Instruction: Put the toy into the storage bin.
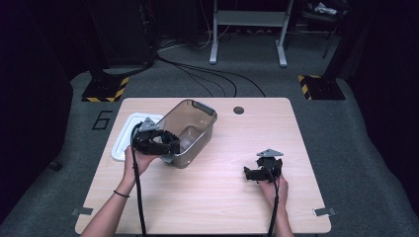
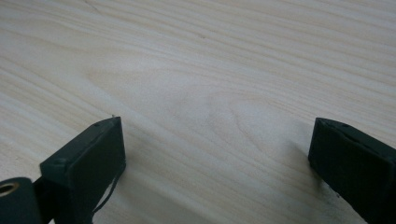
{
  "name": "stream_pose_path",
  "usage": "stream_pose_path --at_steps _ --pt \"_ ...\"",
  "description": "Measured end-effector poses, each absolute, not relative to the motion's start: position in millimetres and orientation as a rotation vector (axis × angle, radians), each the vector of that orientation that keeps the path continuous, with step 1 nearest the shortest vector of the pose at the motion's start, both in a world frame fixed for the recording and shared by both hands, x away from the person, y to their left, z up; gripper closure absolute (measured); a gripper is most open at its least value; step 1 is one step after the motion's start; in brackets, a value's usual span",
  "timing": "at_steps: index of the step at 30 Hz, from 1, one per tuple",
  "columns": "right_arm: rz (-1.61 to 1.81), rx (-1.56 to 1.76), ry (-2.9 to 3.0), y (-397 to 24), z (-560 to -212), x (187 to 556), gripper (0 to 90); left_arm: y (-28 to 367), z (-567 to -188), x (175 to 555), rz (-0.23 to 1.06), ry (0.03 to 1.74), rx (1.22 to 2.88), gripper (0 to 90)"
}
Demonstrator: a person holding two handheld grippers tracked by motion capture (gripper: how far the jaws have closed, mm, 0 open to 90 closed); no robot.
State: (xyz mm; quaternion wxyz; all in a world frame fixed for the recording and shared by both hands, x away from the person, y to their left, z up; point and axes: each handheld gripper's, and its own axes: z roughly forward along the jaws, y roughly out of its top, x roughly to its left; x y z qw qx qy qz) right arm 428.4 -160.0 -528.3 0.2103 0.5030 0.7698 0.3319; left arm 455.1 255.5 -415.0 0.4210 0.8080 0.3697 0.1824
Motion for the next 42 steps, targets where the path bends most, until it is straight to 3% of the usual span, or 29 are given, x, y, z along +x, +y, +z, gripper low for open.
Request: stream_pose_path --at_steps 42 --pt "0.923 1.399 2.141 -159.9 -528.3 428.4 3.3 259.0 -418.8 446.9 0.476 0.912 2.017 22.1"
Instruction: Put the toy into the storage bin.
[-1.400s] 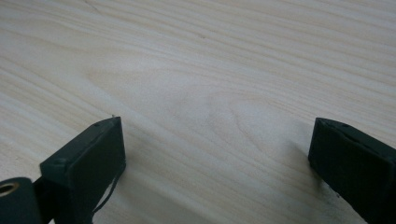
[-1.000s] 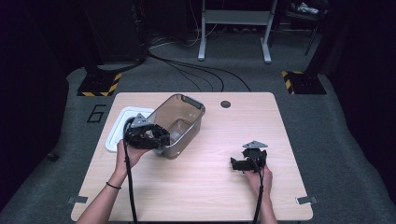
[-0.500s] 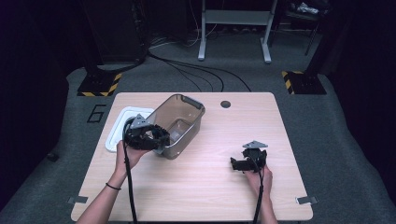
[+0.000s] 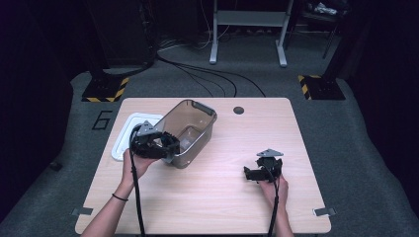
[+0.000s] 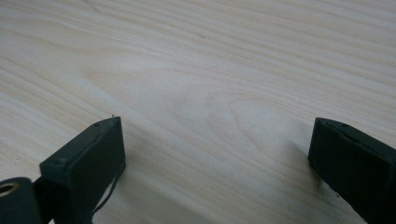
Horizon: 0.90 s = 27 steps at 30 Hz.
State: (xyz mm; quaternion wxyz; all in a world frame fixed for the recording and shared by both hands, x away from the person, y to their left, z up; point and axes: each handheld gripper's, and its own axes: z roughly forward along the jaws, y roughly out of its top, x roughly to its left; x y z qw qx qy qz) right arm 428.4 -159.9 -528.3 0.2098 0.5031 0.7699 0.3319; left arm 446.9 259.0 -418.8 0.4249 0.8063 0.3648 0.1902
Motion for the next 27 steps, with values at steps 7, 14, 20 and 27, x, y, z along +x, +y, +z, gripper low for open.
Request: stream_pose_path --at_steps 7,14,20,27 --pt "0.923 1.398 2.142 -160 -528 428 3.3 261 -418 447 0.469 0.919 2.009 18.6" --pt "0.922 1.398 2.142 -160 -528 428 3.3 263 -417 444 0.468 0.925 1.985 14.3" --pt "0.924 1.397 2.141 -160 -528 428 3.3 267 -414 439 0.478 0.934 1.977 9.3" --pt "0.923 1.398 2.141 -160 -528 428 3.3 277 -409 430 0.476 0.932 1.956 6.4"
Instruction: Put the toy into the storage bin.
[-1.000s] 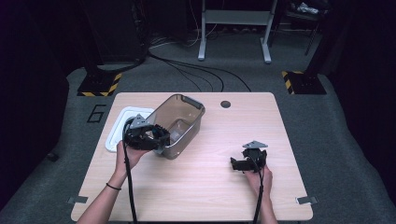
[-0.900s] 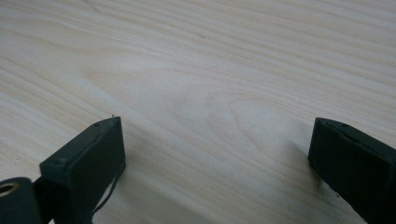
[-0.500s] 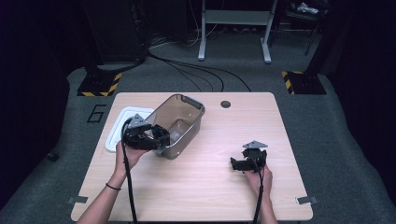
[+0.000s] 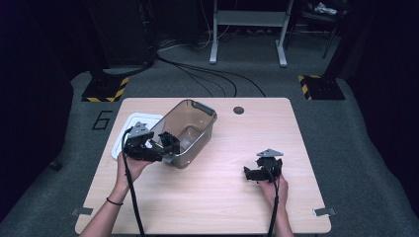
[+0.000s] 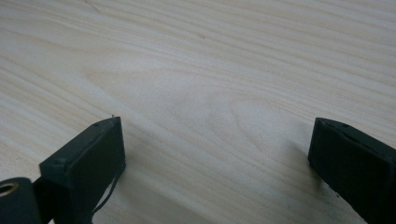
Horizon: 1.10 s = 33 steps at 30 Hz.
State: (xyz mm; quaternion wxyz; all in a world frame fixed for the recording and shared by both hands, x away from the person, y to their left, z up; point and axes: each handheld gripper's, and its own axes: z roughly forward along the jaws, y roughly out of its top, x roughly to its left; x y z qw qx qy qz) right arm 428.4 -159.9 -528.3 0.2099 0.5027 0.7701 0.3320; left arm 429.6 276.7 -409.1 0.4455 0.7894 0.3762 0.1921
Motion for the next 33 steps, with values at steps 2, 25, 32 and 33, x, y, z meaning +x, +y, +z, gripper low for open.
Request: stream_pose_path --at_steps 2,25,32,33 --pt "0.923 1.398 2.14 -160 -528 428 3.3 281 -408 426 0.48 0.94 1.949 5.0" --pt "0.921 1.396 2.142 -160 -528 428 3.3 351 -421 414 0.518 1.124 1.912 0.3" --pt "0.922 1.394 2.142 -160 -528 428 3.3 364 -428 423 0.507 1.181 1.896 0.2" --pt "0.922 1.397 2.141 -160 -528 428 3.3 364 -429 424 0.515 1.185 1.883 0.2"
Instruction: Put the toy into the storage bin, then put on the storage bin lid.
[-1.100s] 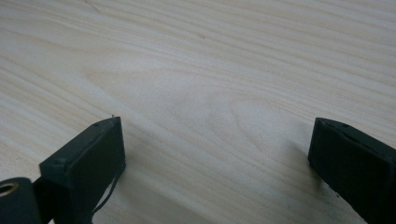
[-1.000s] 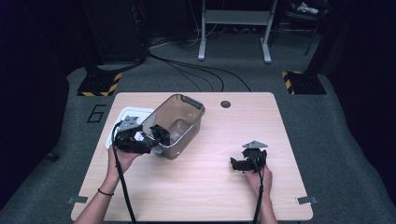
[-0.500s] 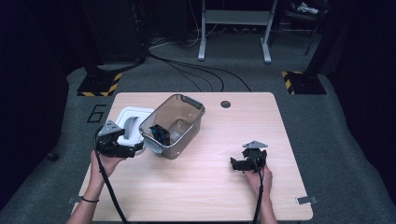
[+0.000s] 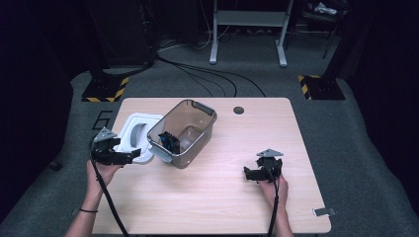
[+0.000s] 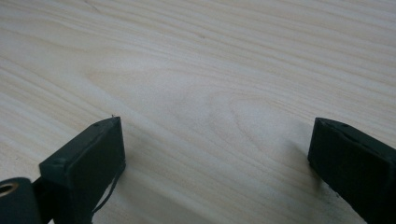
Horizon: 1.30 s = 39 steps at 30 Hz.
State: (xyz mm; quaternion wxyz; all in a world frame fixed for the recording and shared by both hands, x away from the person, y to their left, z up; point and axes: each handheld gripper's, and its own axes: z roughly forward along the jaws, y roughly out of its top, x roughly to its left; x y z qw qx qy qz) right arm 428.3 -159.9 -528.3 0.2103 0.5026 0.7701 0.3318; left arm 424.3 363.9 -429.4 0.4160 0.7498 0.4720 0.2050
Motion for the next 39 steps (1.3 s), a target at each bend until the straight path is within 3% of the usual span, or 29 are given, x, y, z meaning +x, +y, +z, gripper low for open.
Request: stream_pose_path --at_steps 23,39 --pt "0.924 1.398 2.142 -160 -528 428 3.2 380 -440 463 0.489 1.292 1.896 2.2" --pt "0.925 1.394 2.145 -160 -528 429 3.1 379 -464 503 0.516 1.385 1.893 8.7"
